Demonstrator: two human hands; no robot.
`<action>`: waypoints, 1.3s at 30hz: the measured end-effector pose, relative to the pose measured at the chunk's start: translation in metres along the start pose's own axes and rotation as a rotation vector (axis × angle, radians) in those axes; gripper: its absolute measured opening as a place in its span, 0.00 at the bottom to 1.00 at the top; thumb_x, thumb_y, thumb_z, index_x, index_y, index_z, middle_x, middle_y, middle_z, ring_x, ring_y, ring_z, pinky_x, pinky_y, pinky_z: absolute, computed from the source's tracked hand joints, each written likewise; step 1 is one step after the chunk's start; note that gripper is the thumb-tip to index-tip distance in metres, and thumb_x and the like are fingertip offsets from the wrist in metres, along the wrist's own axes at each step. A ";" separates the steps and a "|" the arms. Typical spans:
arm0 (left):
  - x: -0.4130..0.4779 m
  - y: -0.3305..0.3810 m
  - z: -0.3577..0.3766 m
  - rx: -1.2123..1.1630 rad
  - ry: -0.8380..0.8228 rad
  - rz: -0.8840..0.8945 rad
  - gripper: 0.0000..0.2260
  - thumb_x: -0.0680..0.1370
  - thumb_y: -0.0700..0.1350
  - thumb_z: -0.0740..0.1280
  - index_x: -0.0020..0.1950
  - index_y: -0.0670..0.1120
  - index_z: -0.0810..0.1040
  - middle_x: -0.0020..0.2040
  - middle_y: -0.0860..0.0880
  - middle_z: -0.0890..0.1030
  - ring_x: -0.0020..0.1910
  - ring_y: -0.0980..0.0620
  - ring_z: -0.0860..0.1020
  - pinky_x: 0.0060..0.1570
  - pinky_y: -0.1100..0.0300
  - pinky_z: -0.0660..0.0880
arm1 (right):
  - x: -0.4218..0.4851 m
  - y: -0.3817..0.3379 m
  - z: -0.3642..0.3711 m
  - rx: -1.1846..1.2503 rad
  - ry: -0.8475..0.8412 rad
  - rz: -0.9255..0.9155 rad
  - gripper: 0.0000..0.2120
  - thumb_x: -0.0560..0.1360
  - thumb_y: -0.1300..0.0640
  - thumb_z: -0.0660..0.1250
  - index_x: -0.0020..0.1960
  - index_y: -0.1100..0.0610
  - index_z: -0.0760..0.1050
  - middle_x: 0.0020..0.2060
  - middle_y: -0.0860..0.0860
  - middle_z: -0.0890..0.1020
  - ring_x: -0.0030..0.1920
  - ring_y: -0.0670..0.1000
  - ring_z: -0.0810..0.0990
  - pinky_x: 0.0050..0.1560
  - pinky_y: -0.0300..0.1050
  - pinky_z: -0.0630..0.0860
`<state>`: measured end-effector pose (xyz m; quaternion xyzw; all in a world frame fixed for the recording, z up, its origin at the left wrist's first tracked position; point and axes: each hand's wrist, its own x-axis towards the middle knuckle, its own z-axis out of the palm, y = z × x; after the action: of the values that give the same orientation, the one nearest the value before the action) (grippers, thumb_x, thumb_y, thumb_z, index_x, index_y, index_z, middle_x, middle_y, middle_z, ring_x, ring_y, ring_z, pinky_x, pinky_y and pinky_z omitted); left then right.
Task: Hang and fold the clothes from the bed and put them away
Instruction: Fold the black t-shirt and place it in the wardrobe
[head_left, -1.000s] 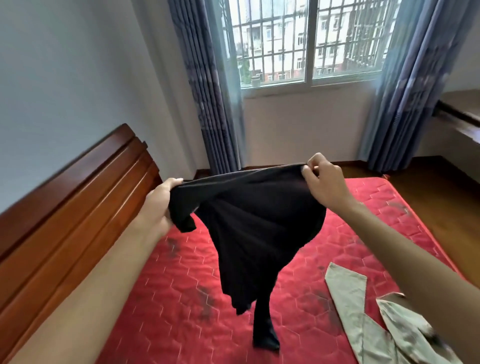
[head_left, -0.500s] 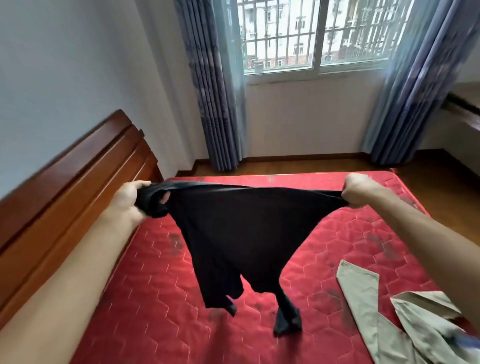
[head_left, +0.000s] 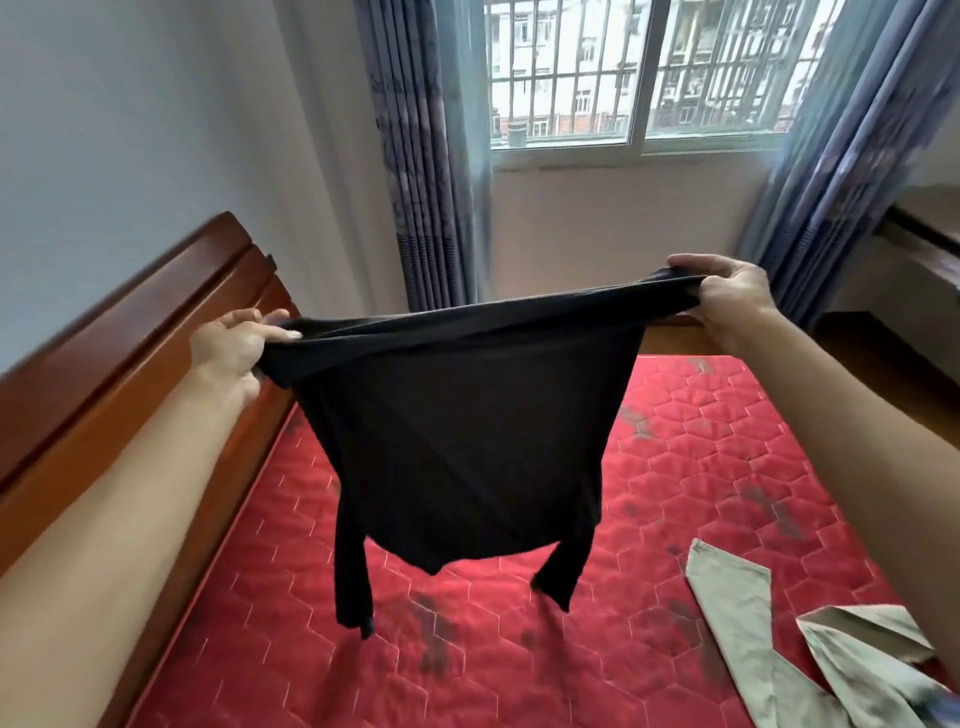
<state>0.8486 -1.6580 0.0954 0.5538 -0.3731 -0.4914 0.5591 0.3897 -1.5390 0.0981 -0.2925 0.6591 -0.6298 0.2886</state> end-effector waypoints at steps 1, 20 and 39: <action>-0.001 -0.001 -0.005 0.021 0.000 0.017 0.20 0.67 0.24 0.72 0.38 0.48 0.69 0.46 0.45 0.82 0.44 0.52 0.83 0.49 0.54 0.81 | -0.007 0.003 -0.004 -0.011 -0.013 -0.006 0.20 0.74 0.75 0.61 0.43 0.54 0.83 0.44 0.56 0.85 0.45 0.56 0.86 0.49 0.51 0.84; -0.186 -0.400 -0.200 0.757 -0.113 -0.234 0.18 0.57 0.25 0.79 0.31 0.48 0.81 0.38 0.45 0.85 0.39 0.47 0.83 0.43 0.62 0.78 | -0.296 0.403 -0.107 -0.742 -0.255 0.128 0.31 0.57 0.80 0.62 0.41 0.45 0.82 0.39 0.42 0.84 0.46 0.48 0.85 0.45 0.18 0.67; -0.432 -0.690 -0.366 1.187 -0.206 -0.603 0.10 0.69 0.32 0.75 0.37 0.46 0.81 0.39 0.49 0.83 0.40 0.51 0.80 0.39 0.66 0.69 | -0.564 0.698 -0.215 -1.329 -0.727 0.400 0.18 0.75 0.59 0.68 0.64 0.52 0.78 0.60 0.53 0.79 0.59 0.56 0.77 0.56 0.50 0.76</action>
<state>1.0030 -1.0829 -0.5692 0.7975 -0.4603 -0.3880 -0.0401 0.5869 -0.9493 -0.5834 -0.4673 0.8023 0.0959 0.3588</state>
